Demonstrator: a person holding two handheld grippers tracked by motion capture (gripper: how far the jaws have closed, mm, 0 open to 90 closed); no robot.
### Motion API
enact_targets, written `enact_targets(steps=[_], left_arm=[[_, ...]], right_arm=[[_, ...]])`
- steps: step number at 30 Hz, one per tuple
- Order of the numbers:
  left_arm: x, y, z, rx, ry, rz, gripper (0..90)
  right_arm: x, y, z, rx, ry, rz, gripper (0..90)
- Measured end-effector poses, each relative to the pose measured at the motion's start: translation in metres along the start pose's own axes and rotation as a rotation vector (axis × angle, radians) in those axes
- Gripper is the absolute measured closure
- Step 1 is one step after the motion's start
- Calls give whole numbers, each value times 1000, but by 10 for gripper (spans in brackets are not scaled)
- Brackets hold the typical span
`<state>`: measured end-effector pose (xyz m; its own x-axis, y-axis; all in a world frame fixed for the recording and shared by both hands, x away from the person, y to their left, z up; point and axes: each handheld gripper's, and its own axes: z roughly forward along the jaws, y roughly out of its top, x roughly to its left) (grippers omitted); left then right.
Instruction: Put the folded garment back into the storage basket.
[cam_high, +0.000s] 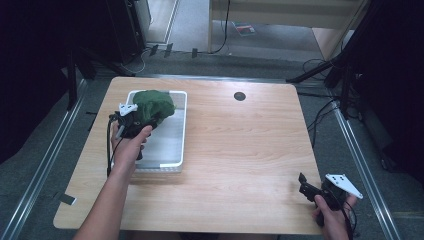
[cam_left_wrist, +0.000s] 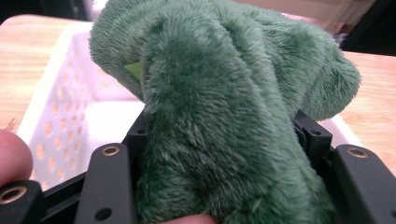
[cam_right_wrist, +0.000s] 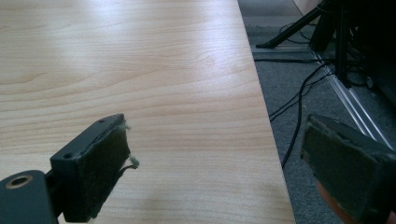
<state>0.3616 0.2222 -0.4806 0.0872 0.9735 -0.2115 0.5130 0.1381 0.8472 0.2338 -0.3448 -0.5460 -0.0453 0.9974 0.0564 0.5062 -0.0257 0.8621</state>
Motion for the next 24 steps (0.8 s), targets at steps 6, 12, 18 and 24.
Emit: enact_targets(steps=[6, 12, 18, 24], left_arm=[[4, -4, 12, 105, 8, -10, 395], [6, -5, 18, 175, 18, -8, 371], [7, -6, 21, 230, 11, -21, 318], [7, 0, 14, 242, -67, -24, 110]], right_arm=[[0, 0, 0, 1, -1, -1, 82], [0, 0, 0, 1, -1, -1, 82], [0, 0, 0, 1, -2, -1, 83], [0, 0, 0, 2, -5, -1, 83]])
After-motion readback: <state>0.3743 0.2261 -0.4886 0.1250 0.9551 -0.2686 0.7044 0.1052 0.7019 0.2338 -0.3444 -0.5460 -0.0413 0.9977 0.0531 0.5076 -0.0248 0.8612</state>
